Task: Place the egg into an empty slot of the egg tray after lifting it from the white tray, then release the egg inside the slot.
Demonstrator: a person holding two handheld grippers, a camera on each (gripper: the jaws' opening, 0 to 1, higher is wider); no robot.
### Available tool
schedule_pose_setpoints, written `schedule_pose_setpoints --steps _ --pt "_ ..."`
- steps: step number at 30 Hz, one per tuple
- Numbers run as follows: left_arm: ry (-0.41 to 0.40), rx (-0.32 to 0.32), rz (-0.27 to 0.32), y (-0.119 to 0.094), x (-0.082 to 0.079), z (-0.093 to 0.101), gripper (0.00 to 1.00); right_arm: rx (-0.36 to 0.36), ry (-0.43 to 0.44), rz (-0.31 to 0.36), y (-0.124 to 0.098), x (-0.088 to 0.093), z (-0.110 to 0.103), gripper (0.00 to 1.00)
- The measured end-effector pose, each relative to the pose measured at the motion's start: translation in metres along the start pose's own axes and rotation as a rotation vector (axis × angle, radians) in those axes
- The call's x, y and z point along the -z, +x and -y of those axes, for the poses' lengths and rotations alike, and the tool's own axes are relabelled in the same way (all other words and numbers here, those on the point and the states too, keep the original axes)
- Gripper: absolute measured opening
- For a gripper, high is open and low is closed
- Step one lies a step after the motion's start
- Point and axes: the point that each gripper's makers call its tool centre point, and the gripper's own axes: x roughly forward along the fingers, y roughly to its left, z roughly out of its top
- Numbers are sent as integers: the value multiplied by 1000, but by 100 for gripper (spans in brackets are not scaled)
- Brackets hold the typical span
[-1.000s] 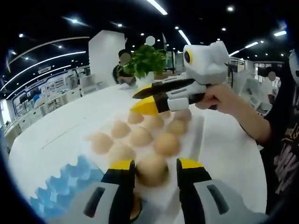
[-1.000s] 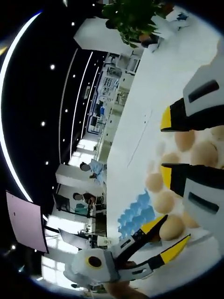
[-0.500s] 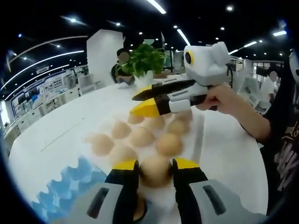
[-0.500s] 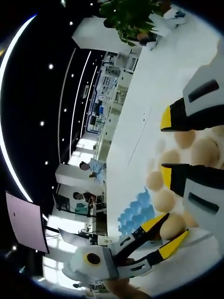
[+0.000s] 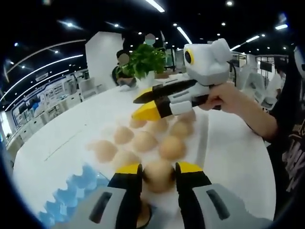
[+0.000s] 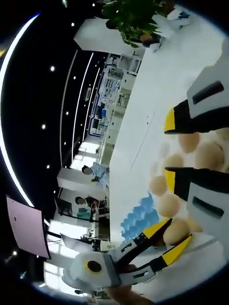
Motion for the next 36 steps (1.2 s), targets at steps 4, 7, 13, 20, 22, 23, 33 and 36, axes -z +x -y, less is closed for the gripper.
schedule_pose_setpoints --steps 4,7,13,20,22,23,33,36 --pt "21 -5 -8 -2 -5 5 27 -4 -7 -10 2 2 -1 28" --pt "27 -4 -11 -3 -6 4 26 -5 -15 -6 2 1 -2 28" --pt "35 8 -16 0 -3 3 26 -4 -18 -12 2 3 -2 28" --pt "41 22 -41 3 1 3 28 -3 -26 -11 2 2 -2 28" --pt "24 27 -49 4 2 1 28 -3 -29 -9 2 1 -3 28" --pt "12 32 -51 4 3 1 29 -4 -32 -8 2 1 -3 28" --pt "-20 32 -47 5 2 7 28 -3 -37 -13 2 3 -3 28" --pt "-8 27 -43 4 1 8 28 -6 -42 -17 3 4 -6 28"
